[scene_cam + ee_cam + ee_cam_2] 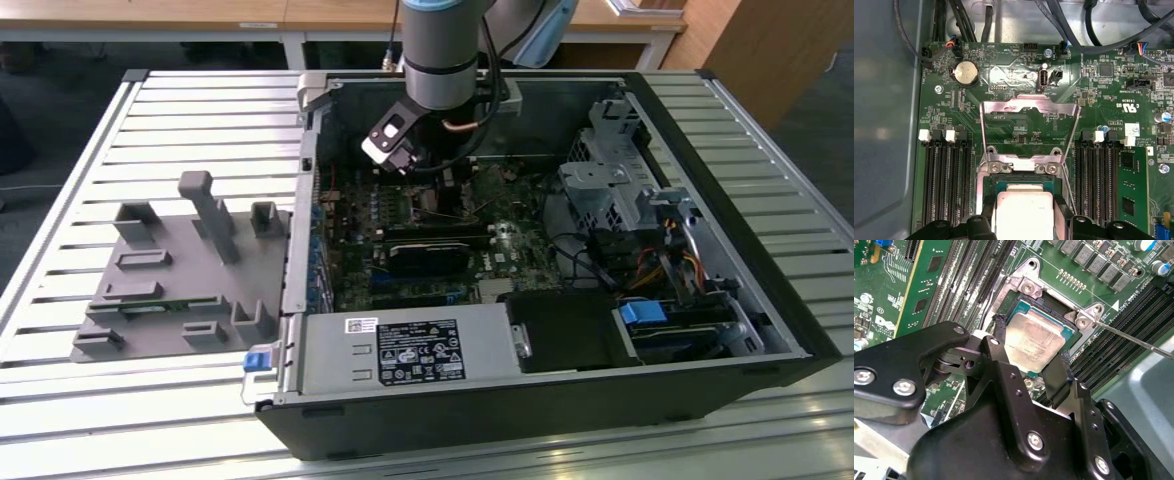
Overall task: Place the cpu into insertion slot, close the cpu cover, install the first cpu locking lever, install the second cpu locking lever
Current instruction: 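Place the cpu into insertion slot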
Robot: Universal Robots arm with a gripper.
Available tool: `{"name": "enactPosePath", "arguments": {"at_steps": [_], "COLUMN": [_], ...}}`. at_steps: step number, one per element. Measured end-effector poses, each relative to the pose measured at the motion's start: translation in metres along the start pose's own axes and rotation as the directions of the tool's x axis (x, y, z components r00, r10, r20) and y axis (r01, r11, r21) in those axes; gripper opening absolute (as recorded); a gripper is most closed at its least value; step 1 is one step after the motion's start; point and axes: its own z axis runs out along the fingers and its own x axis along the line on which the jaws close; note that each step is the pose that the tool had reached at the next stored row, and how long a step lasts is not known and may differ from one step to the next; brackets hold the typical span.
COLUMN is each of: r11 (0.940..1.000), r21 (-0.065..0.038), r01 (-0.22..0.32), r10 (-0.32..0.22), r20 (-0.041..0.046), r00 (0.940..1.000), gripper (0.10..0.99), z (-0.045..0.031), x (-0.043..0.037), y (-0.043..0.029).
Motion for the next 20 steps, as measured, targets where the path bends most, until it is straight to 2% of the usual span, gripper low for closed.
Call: {"name": "enactPosePath", "arguments": {"at_steps": [11, 20], "r11": [1.0, 1.0], "r21": [0.0, 0.0], "r01": [0.0, 0.0], "r10": [0.0, 0.0], "r20": [0.0, 0.0], "r00": [1.0, 1.0], "gripper": [0.541, 0.541], "z": [0.0044, 0.0045], "x": [0.0005, 0.0005], "y": [0.0001, 0.0001]}}
